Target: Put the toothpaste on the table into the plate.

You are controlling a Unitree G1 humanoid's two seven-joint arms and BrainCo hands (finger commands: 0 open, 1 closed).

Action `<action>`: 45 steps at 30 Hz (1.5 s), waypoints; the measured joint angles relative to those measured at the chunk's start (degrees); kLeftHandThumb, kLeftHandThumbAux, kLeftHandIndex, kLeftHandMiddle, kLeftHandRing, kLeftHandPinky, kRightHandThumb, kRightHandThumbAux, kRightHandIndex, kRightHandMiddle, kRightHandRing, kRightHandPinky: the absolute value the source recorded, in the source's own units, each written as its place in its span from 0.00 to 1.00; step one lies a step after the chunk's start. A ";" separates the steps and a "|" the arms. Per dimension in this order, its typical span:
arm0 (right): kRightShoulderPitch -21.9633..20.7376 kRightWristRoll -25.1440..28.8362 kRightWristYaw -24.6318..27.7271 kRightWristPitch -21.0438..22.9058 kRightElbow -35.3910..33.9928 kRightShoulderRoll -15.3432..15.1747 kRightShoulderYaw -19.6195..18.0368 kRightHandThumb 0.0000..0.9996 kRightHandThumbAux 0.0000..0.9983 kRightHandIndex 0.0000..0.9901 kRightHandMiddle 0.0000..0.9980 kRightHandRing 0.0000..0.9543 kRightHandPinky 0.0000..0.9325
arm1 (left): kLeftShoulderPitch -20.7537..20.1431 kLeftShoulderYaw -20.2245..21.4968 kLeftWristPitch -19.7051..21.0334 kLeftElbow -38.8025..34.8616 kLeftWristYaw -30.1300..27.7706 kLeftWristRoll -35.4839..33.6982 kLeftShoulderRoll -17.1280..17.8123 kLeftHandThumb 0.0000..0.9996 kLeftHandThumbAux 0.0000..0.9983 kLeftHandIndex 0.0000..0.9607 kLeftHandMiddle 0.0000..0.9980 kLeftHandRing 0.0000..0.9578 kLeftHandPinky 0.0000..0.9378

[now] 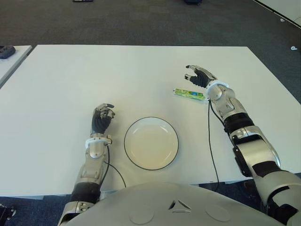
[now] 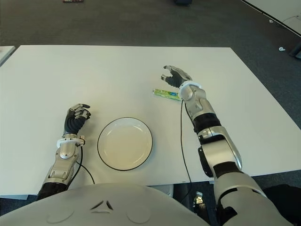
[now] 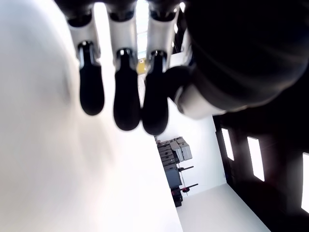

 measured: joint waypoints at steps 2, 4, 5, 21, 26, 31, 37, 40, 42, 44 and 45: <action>-1.77 -1.16 -0.04 -0.74 4.00 0.02 1.58 0.57 0.22 0.00 0.00 0.00 0.00 | -0.01 0.07 -0.25 0.03 0.16 -0.03 -0.14 0.71 0.72 0.45 0.65 0.68 0.64; -3.36 -1.92 -0.28 -1.58 7.77 0.05 3.01 0.56 0.22 0.00 0.00 0.00 0.00 | 0.00 0.18 -0.74 0.10 0.33 -0.10 -0.21 0.71 0.72 0.45 0.66 0.69 0.65; -4.06 -2.34 -0.51 -2.09 9.64 0.08 3.62 0.56 0.21 0.00 0.00 0.00 0.00 | -0.01 0.26 -0.96 0.14 0.35 -0.14 -0.23 0.71 0.72 0.45 0.66 0.69 0.66; -8.32 -3.73 -3.16 -5.98 22.13 0.80 8.45 0.55 0.20 0.00 0.00 0.00 0.00 | 0.16 0.74 -2.65 0.20 0.41 -0.42 -0.70 0.71 0.72 0.45 0.67 0.70 0.69; -8.74 -3.78 -3.26 -6.35 24.23 1.29 9.58 0.54 0.20 0.00 0.00 0.00 0.00 | 0.58 0.88 -2.54 0.04 0.41 -0.46 -0.89 0.71 0.72 0.45 0.67 0.70 0.69; -8.89 -4.28 -3.70 -6.53 25.93 1.44 10.84 0.54 0.19 0.00 0.00 0.00 0.00 | 1.04 1.18 -2.52 -0.09 0.42 -0.46 -1.19 0.71 0.72 0.45 0.67 0.70 0.69; -8.77 -5.75 -4.16 -7.29 27.77 1.47 12.74 0.54 0.20 0.00 0.00 0.00 0.00 | 1.38 1.69 -2.50 -0.13 0.63 -0.42 -1.42 0.71 0.72 0.45 0.67 0.70 0.68; -8.58 -5.97 -4.18 -7.61 28.03 1.46 13.37 0.54 0.20 0.00 0.00 0.00 0.00 | 1.38 1.76 -2.47 -0.23 0.69 -0.38 -1.47 0.71 0.72 0.45 0.67 0.70 0.68; -8.25 -6.01 -4.27 -7.77 28.10 1.47 13.66 0.54 0.21 0.00 0.00 0.00 0.00 | 1.38 1.76 -2.45 -0.31 0.70 -0.32 -1.51 0.71 0.72 0.45 0.67 0.70 0.68; -7.76 -6.01 -4.29 -8.08 28.11 1.49 14.04 0.53 0.21 0.00 0.00 0.00 0.00 | 1.42 1.77 -2.40 -0.42 0.74 -0.18 -1.52 0.71 0.72 0.45 0.66 0.69 0.67; -7.51 -6.01 -4.28 -8.21 28.14 1.54 14.20 0.53 0.21 0.00 0.00 0.00 0.00 | 1.45 1.77 -2.39 -0.49 0.80 -0.14 -1.52 0.71 0.72 0.45 0.66 0.69 0.67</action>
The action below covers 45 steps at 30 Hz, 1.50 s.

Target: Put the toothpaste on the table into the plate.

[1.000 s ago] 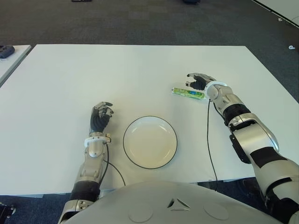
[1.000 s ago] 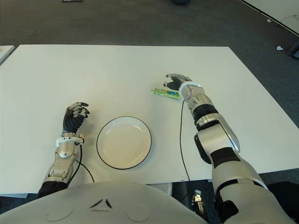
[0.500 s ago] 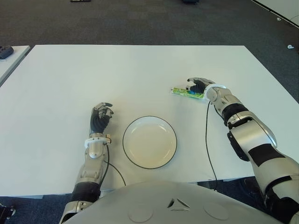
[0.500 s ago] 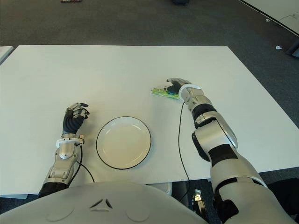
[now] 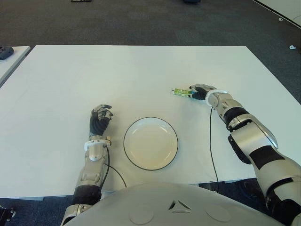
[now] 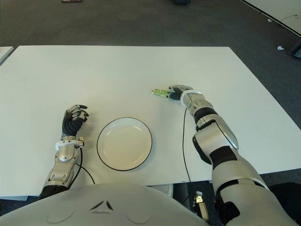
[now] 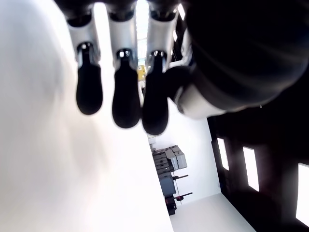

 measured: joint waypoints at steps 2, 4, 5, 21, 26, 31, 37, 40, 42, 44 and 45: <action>0.41 0.01 -0.13 -0.12 0.01 0.11 0.16 0.52 0.22 0.00 0.00 0.00 0.00 | 0.05 0.02 0.01 -0.11 0.10 0.14 0.00 0.71 0.72 0.45 0.66 0.69 0.67; 0.60 0.04 -0.30 -0.17 0.01 0.17 0.22 0.51 0.23 0.00 0.00 0.00 0.00 | 0.06 0.01 0.01 -0.21 0.12 0.19 0.00 0.71 0.72 0.45 0.66 0.69 0.67; 0.62 0.06 -0.32 -0.17 0.01 0.17 0.23 0.51 0.23 0.00 0.00 0.00 0.00 | 0.06 0.01 0.01 -0.28 0.12 0.19 0.00 0.71 0.72 0.45 0.66 0.69 0.67; 2.80 -0.43 -5.04 0.36 0.58 0.98 1.84 0.40 0.32 0.00 0.00 0.00 0.00 | 0.32 0.26 0.02 -1.43 0.12 -0.57 -0.17 0.71 0.72 0.45 0.68 0.71 0.69; 2.74 -0.61 -5.53 0.68 0.61 1.07 2.95 0.38 0.38 0.00 0.00 0.00 0.00 | 0.56 0.26 0.27 -1.85 0.11 -0.93 -0.24 0.71 0.72 0.45 0.69 0.71 0.69; 2.54 -0.72 -5.83 0.90 0.50 1.35 4.14 0.38 0.50 0.00 0.00 0.00 0.00 | 0.98 0.27 0.61 -2.10 0.11 -1.01 -0.24 0.71 0.72 0.45 0.69 0.71 0.70; 2.48 -1.16 -6.69 1.73 0.35 1.66 5.72 0.37 0.56 0.00 0.00 0.00 0.00 | 1.40 0.30 0.76 -2.91 0.11 -1.05 -0.24 0.71 0.72 0.45 0.70 0.72 0.72; 2.64 -1.44 -8.14 2.05 0.35 1.90 6.40 0.37 0.59 0.02 0.00 0.00 0.00 | 1.43 0.36 0.78 -3.10 0.11 -1.06 -0.24 0.71 0.72 0.45 0.70 0.73 0.72; 2.83 -1.53 -9.31 2.05 0.36 1.93 6.70 0.37 0.60 0.02 0.00 0.00 0.00 | 1.44 0.41 0.78 -3.15 0.11 -1.06 -0.24 0.71 0.72 0.45 0.70 0.73 0.72; 3.04 -1.53 -10.34 2.05 0.39 1.94 6.79 0.36 0.61 0.05 0.00 0.00 0.00 | 1.47 0.46 0.80 -3.16 0.11 -1.06 -0.23 0.71 0.72 0.45 0.70 0.72 0.71; 3.18 -1.53 -11.04 2.04 0.43 1.94 6.83 0.35 0.61 0.06 0.00 0.00 0.00 | 1.47 0.47 0.81 -3.15 0.11 -1.05 -0.22 0.71 0.72 0.45 0.70 0.72 0.71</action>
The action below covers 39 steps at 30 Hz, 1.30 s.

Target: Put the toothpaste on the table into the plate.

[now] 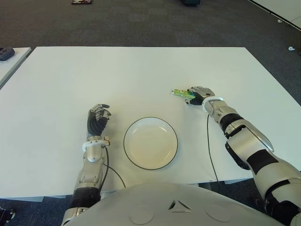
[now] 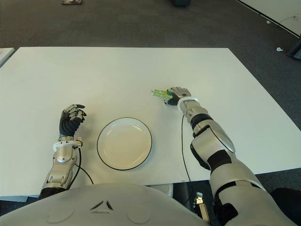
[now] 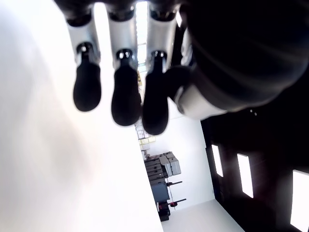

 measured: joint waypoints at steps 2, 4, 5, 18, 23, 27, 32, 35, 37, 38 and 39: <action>0.34 0.01 -1.69 -0.09 0.06 -0.01 0.00 0.32 0.63 0.08 0.00 0.00 0.00 | 0.00 0.00 0.00 0.01 0.00 0.04 0.03 0.71 0.72 0.45 0.70 0.72 0.71; 0.67 0.03 -3.27 -0.14 0.07 -0.01 -0.10 0.29 0.64 0.08 0.00 0.00 0.00 | 0.00 0.00 0.00 0.02 0.00 0.08 0.06 0.71 0.72 0.45 0.70 0.72 0.71; 0.78 0.04 -3.86 -0.15 0.10 -0.01 -0.13 0.28 0.65 0.09 0.00 0.00 0.00 | -0.01 0.00 -0.01 0.06 0.00 0.10 0.08 0.71 0.72 0.45 0.70 0.72 0.71; 2.58 0.22 -11.81 -0.20 0.86 0.71 -0.93 0.28 0.75 0.21 0.14 0.15 0.22 | 0.00 0.00 -0.08 0.49 0.00 0.14 0.11 0.71 0.72 0.45 0.71 0.73 0.73; 3.63 0.28 -14.66 -0.95 1.14 1.49 -1.44 0.63 0.73 0.39 0.27 0.28 0.30 | 0.00 0.03 -0.26 0.49 0.01 0.14 0.10 0.71 0.72 0.45 0.70 0.73 0.72; 3.82 0.42 -16.37 -1.05 1.21 2.08 -2.15 0.68 0.73 0.42 0.33 0.34 0.35 | 0.00 0.04 -0.26 0.49 0.01 0.11 0.09 0.71 0.72 0.45 0.70 0.72 0.71; 3.82 0.83 -17.61 -1.27 1.26 2.37 -3.30 0.70 0.73 0.43 0.50 0.55 0.58 | 0.00 0.14 -0.27 0.55 0.01 0.07 0.07 0.71 0.72 0.45 0.70 0.73 0.72; 3.92 1.21 -18.38 -1.64 1.28 2.50 -4.16 0.70 0.72 0.43 0.56 0.62 0.65 | 0.00 0.15 -0.26 0.55 0.01 0.04 0.07 0.71 0.72 0.45 0.70 0.72 0.71; 4.01 1.46 -18.97 -2.35 1.27 2.59 -4.57 0.70 0.72 0.44 0.59 0.65 0.68 | 0.00 0.19 -0.26 0.57 0.01 0.05 0.07 0.71 0.72 0.45 0.70 0.72 0.70; 4.05 1.56 -19.20 -2.71 1.26 2.65 -4.76 0.70 0.72 0.44 0.60 0.66 0.69 | -0.01 0.19 -0.26 0.58 0.01 0.05 0.07 0.71 0.72 0.45 0.70 0.72 0.69; 4.11 1.62 -19.44 -3.15 1.25 2.72 -4.97 0.70 0.73 0.44 0.62 0.68 0.70 | -0.01 0.19 -0.26 0.59 0.01 0.06 0.07 0.71 0.72 0.45 0.70 0.72 0.69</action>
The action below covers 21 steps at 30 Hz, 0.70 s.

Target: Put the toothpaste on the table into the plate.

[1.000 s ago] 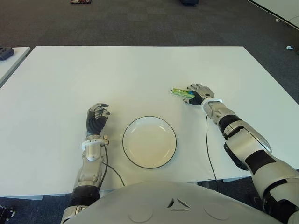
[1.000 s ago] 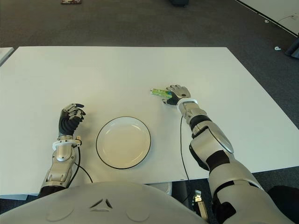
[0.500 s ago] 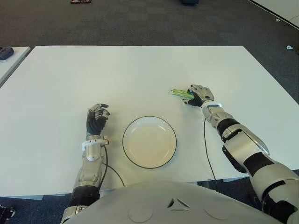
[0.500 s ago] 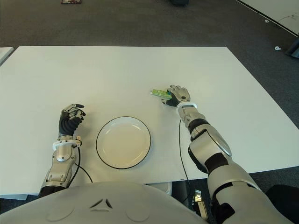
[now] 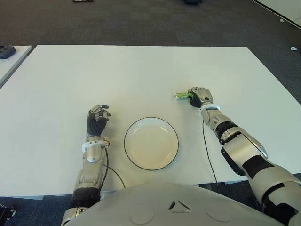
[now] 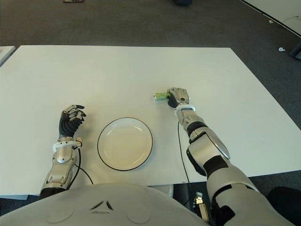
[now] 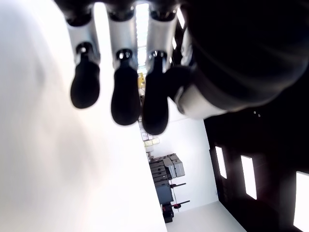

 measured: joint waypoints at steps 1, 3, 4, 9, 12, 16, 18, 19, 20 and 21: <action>0.06 0.04 -0.20 -0.41 -0.01 0.05 -0.21 0.70 0.73 0.44 0.62 0.68 0.70 | 0.00 0.00 0.00 0.04 0.00 0.01 0.00 0.71 0.72 0.45 0.70 0.72 0.69; 0.15 0.09 -0.54 -1.31 -0.03 0.15 -0.58 0.71 0.73 0.44 0.65 0.70 0.71 | 0.00 0.00 0.00 0.19 0.00 0.04 0.01 0.71 0.72 0.45 0.70 0.72 0.70; 0.19 0.11 -0.68 -1.76 -0.03 0.22 -0.75 0.71 0.73 0.44 0.65 0.70 0.71 | 0.00 0.00 0.00 0.28 0.00 0.04 0.01 0.71 0.72 0.45 0.70 0.72 0.70; 0.27 0.20 -0.82 -3.48 -0.07 0.63 -1.66 0.71 0.73 0.44 0.67 0.71 0.72 | -0.04 -0.06 -0.03 0.35 0.00 0.06 0.01 0.71 0.72 0.45 0.70 0.72 0.71; 0.27 0.22 -0.84 -4.27 -0.08 0.80 -1.92 0.71 0.73 0.44 0.67 0.71 0.72 | -0.05 -0.05 -0.12 0.35 0.00 0.04 0.01 0.71 0.72 0.45 0.70 0.72 0.72; 0.28 0.19 -0.87 -5.36 -0.10 1.10 -1.99 0.71 0.73 0.44 0.67 0.71 0.72 | -0.05 -0.03 -0.12 0.34 0.00 -0.05 0.01 0.71 0.72 0.45 0.70 0.72 0.71; 0.28 0.18 -0.87 -5.70 -0.12 1.19 -1.99 0.71 0.73 0.44 0.67 0.71 0.73 | -0.05 -0.02 -0.12 0.33 0.00 -0.06 0.01 0.71 0.72 0.45 0.70 0.72 0.71; 0.28 0.18 -0.87 -5.93 -0.12 1.24 -1.99 0.71 0.73 0.44 0.67 0.71 0.73 | -0.05 -0.01 -0.12 0.33 0.00 -0.08 0.01 0.71 0.72 0.45 0.70 0.72 0.71; 0.28 0.15 -0.88 -6.22 -0.13 1.26 -1.99 0.71 0.73 0.44 0.67 0.72 0.73 | -0.05 0.02 -0.12 0.33 0.00 -0.07 0.01 0.71 0.72 0.45 0.70 0.72 0.71; 0.28 0.15 -0.89 -6.38 -0.15 1.27 -1.98 0.71 0.73 0.44 0.67 0.72 0.73 | -0.05 0.04 -0.12 0.33 0.00 -0.08 0.01 0.71 0.72 0.45 0.70 0.72 0.71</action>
